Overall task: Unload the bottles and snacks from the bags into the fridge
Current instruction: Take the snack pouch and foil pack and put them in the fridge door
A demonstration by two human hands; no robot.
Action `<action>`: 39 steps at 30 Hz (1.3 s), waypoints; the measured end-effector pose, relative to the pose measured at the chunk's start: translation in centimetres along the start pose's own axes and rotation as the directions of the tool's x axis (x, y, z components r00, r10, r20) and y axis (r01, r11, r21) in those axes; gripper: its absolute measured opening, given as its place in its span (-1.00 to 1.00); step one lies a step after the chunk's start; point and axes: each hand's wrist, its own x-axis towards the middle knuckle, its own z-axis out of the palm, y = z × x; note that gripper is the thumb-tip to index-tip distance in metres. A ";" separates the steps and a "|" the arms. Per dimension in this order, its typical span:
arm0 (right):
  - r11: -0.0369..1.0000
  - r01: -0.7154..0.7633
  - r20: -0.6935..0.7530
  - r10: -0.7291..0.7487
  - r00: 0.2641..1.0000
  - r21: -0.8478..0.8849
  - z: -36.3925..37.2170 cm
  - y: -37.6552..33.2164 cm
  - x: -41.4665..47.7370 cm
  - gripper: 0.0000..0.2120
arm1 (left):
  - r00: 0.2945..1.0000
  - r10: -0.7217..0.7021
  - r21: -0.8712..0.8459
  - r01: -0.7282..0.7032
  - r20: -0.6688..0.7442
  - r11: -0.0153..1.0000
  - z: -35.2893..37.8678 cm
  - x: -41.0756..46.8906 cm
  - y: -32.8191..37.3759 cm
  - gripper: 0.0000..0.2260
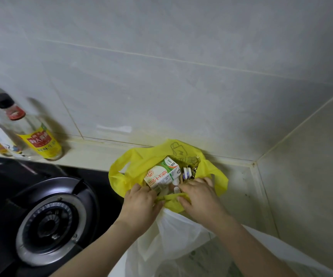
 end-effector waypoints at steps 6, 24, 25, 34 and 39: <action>0.999 0.008 0.022 -0.007 1.000 -0.038 0.4 0.8 -2.0 -0.55 | 0.994 -0.045 0.000 0.045 0.104 0.999 0.3 -1.1 0.0 -0.65; 0.892 -0.452 -0.104 0.451 0.887 0.008 -0.7 1.8 -2.2 -0.72 | 0.968 -0.148 -0.237 0.098 -0.204 0.967 0.0 2.3 0.2 -0.50; 0.900 -0.435 -0.111 0.432 0.895 -0.002 -0.7 1.8 -2.0 -0.74 | 0.971 -0.148 -0.242 0.100 -0.188 0.965 -0.2 2.7 0.3 -0.51; 0.919 -0.393 -0.176 0.382 0.907 -0.028 -0.6 2.9 -0.1 -0.72 | 0.983 -0.177 -0.196 0.163 -0.057 0.967 -0.9 5.3 0.3 -0.49; 0.909 -0.416 -0.149 0.409 0.900 -0.013 -0.9 3.3 0.8 -0.69 | 0.982 -0.191 -0.148 0.188 -0.005 0.971 -0.8 6.2 0.5 -0.50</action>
